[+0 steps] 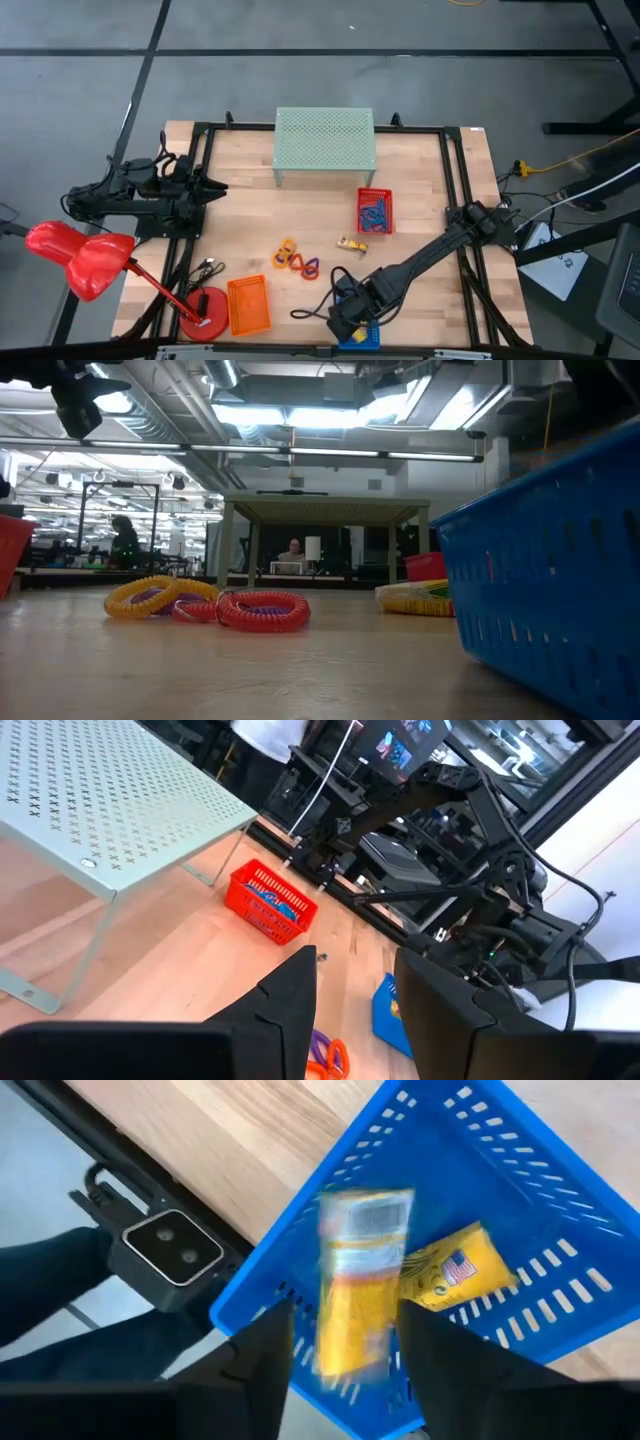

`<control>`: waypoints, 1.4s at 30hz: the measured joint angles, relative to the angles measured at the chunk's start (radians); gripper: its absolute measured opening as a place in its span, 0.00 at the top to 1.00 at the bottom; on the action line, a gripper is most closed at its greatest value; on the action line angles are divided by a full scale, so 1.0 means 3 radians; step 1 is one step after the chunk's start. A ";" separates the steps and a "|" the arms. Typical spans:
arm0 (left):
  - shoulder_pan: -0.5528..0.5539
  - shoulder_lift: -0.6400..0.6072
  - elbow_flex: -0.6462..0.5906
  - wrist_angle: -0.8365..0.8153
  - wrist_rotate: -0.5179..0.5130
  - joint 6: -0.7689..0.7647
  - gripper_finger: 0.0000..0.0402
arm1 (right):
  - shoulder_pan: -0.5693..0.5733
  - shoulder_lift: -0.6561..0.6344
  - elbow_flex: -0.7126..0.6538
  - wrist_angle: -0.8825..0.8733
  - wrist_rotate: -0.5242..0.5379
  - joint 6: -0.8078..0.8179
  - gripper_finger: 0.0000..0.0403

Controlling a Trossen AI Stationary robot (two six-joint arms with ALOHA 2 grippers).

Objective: Pick & Place Office Desk Supplies
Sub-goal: Put the crayon box into the blue basket

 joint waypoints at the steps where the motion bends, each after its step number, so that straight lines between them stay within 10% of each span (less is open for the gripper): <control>1: 0.0000 0.0000 0.0000 -0.0001 -0.0001 0.0000 0.67 | -0.0001 0.0000 0.0001 0.0006 -0.0019 0.0007 0.53; 8: 0.0000 0.0000 0.0000 0.0016 -0.0010 -0.0001 0.67 | 0.0004 -0.0001 0.0000 0.0003 0.0027 -0.0035 0.39; 20: 0.0000 0.0000 0.0000 0.0108 -0.0063 -0.0010 0.67 | -0.0312 -0.0280 0.0061 -0.0430 0.0656 -0.0798 0.43; 42: 0.0000 0.0000 0.0000 0.0094 -0.0118 -0.0027 0.67 | -0.1325 -0.0275 -0.0772 0.0110 0.0369 -0.2458 0.43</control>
